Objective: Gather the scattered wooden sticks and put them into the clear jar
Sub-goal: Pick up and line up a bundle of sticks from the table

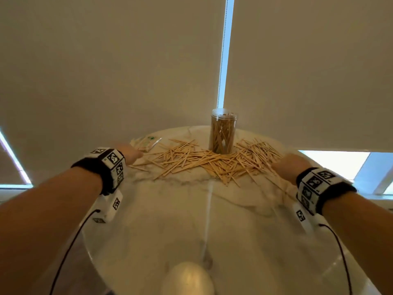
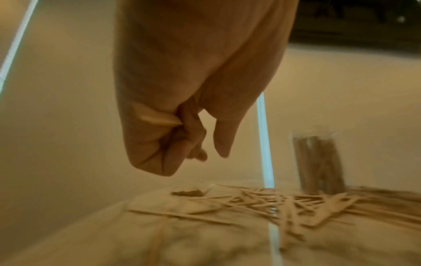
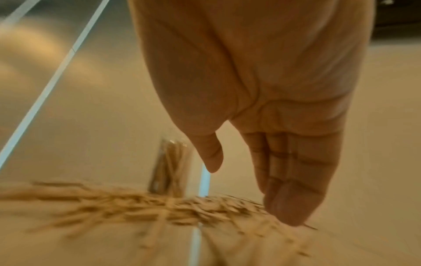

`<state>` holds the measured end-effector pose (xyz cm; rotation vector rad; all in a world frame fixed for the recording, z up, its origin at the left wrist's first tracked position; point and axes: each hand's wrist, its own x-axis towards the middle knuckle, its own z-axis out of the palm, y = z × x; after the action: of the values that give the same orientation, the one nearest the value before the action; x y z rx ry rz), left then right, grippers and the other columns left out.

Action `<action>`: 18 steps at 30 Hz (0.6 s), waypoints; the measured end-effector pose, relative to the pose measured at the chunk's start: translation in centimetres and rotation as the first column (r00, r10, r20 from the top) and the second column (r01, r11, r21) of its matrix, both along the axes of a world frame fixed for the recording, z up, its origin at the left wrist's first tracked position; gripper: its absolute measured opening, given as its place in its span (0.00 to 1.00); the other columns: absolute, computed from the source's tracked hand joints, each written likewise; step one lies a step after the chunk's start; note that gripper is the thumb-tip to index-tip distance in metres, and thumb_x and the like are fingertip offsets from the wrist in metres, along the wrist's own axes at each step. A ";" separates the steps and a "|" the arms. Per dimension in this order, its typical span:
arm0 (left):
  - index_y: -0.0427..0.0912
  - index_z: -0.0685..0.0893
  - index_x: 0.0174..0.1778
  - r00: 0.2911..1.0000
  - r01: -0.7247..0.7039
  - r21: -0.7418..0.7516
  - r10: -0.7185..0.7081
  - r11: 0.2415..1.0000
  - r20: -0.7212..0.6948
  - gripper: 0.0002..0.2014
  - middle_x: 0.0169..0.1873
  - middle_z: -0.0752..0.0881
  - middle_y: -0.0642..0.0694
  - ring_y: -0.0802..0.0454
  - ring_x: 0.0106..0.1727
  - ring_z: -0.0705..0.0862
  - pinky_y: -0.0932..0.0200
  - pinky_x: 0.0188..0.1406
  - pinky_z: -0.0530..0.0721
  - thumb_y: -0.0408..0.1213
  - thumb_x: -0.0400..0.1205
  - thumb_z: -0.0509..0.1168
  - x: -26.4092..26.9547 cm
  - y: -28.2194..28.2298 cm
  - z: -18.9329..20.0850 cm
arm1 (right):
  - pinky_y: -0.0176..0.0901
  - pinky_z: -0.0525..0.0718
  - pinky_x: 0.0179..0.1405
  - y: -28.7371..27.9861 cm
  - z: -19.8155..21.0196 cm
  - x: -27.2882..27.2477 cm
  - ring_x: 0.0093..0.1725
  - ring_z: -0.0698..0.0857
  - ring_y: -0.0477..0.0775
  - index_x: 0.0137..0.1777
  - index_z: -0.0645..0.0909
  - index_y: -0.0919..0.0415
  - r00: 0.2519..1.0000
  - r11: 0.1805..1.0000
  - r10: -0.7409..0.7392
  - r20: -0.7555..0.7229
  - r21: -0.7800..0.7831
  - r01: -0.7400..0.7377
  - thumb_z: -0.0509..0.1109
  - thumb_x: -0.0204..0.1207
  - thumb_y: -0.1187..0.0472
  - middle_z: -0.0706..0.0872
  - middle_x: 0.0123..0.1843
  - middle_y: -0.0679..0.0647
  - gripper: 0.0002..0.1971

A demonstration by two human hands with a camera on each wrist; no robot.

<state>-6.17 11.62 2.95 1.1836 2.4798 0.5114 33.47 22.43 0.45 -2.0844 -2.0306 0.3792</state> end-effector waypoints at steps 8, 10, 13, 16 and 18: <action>0.33 0.76 0.74 0.948 0.030 -0.349 -0.138 0.937 -0.287 0.26 0.72 0.80 0.37 0.42 0.72 0.79 0.55 0.66 0.76 0.46 0.85 0.67 -1.3 3.1 -2.7 | 0.43 0.74 0.71 3.4 -0.4 1.6 0.76 0.76 0.59 0.80 0.73 0.62 0.910 0.975 0.049 0.411 -0.218 0.046 0.55 0.91 0.52 0.78 0.77 0.61 0.23; 0.35 0.81 0.70 0.908 0.091 -0.365 -0.228 0.926 -0.352 0.19 0.65 0.84 0.40 0.44 0.66 0.83 0.56 0.62 0.79 0.42 0.87 0.64 0.0 4.4 -3.8 | 0.42 0.80 0.67 3.9 -0.7 0.4 0.66 0.83 0.58 0.74 0.80 0.60 0.873 0.971 0.169 0.458 -0.230 -0.067 0.61 0.88 0.53 0.85 0.66 0.58 0.19; 0.36 0.83 0.66 0.828 0.191 -0.399 -0.366 0.897 -0.426 0.14 0.62 0.85 0.42 0.46 0.64 0.84 0.58 0.58 0.81 0.38 0.88 0.60 3.0 5.6 -4.5 | 0.44 0.84 0.59 3.9 -1.0 -2.0 0.50 0.83 0.56 0.65 0.85 0.66 0.901 0.964 0.208 0.380 -0.235 -0.123 0.61 0.85 0.59 0.84 0.45 0.55 0.17; 0.35 0.83 0.64 0.832 0.324 -0.263 -0.406 0.909 -0.378 0.14 0.61 0.85 0.39 0.42 0.63 0.84 0.56 0.55 0.80 0.38 0.88 0.59 6.1 6.3 -4.8 | 0.47 0.84 0.56 3.6 -1.1 -4.4 0.47 0.82 0.58 0.63 0.84 0.68 0.930 0.958 0.249 0.269 -0.209 -0.196 0.58 0.87 0.63 0.85 0.50 0.59 0.15; 0.34 0.84 0.62 0.869 0.341 -0.189 -0.385 0.921 -0.311 0.20 0.58 0.86 0.38 0.41 0.61 0.84 0.52 0.58 0.80 0.47 0.90 0.55 7.3 6.6 -5.3 | 0.44 0.83 0.45 3.1 -1.1 -5.6 0.40 0.79 0.54 0.63 0.83 0.66 0.945 0.957 0.252 0.207 -0.201 -0.211 0.57 0.89 0.58 0.83 0.41 0.55 0.17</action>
<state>1.13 18.23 -2.32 1.7612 2.4180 0.0391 27.87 25.48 -0.63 -2.0750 -2.4761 0.3828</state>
